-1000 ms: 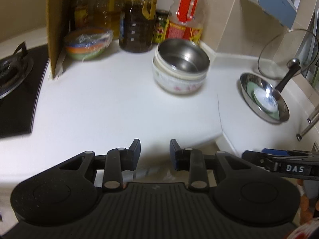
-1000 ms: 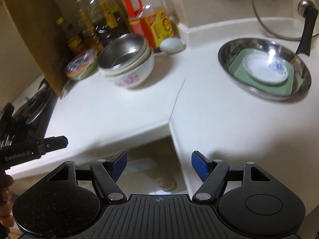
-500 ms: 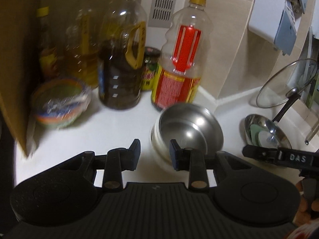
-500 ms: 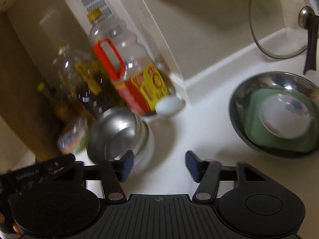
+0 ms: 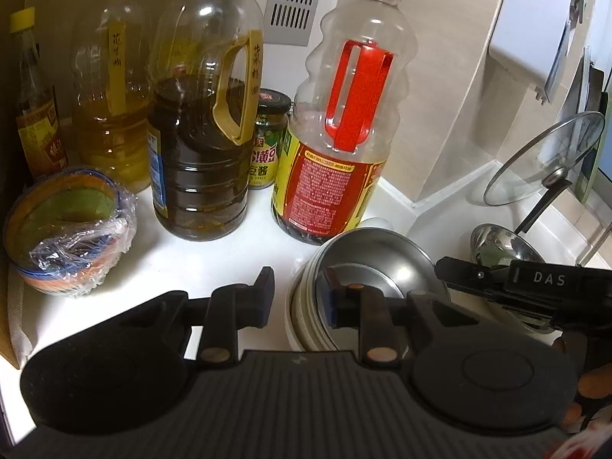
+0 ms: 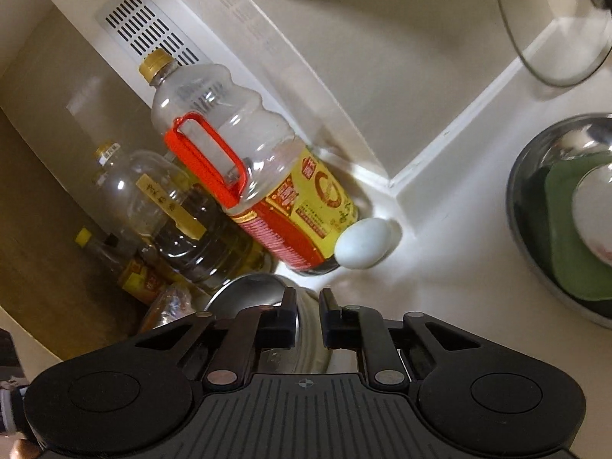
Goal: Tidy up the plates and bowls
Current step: 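Move the left tool to the stacked bowls' rim while the right tool approaches the rim too, then close the left gripper on the bowl stack rim while the right gripper closes on it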
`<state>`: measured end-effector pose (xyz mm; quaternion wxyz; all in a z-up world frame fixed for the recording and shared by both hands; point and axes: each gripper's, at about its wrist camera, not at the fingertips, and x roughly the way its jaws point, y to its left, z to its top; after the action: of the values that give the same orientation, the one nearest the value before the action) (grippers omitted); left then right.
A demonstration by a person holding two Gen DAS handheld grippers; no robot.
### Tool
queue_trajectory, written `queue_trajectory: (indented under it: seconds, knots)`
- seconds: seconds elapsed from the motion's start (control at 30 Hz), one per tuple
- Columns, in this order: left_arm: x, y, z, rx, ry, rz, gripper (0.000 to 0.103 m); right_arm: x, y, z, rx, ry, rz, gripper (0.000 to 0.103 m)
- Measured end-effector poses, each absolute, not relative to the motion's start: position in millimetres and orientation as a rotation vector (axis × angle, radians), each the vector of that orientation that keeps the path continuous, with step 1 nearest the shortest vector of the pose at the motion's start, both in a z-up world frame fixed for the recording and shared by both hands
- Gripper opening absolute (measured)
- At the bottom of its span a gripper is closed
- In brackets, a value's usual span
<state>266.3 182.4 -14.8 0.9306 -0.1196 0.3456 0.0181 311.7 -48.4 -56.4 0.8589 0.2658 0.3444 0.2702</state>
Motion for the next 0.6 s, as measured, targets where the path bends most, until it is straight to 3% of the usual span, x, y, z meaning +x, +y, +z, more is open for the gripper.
queue_trajectory:
  seconds: [0.43, 0.6]
  knots:
    - [272, 178, -28, -0.307, 0.764, 0.072, 0.021, 323, -46, -65, 0.541, 0.806, 0.627, 0.015]
    - [274, 177, -31, -0.341, 0.784, 0.059, 0.013, 327, -47, -64, 0.551, 0.824, 0.633, 0.015]
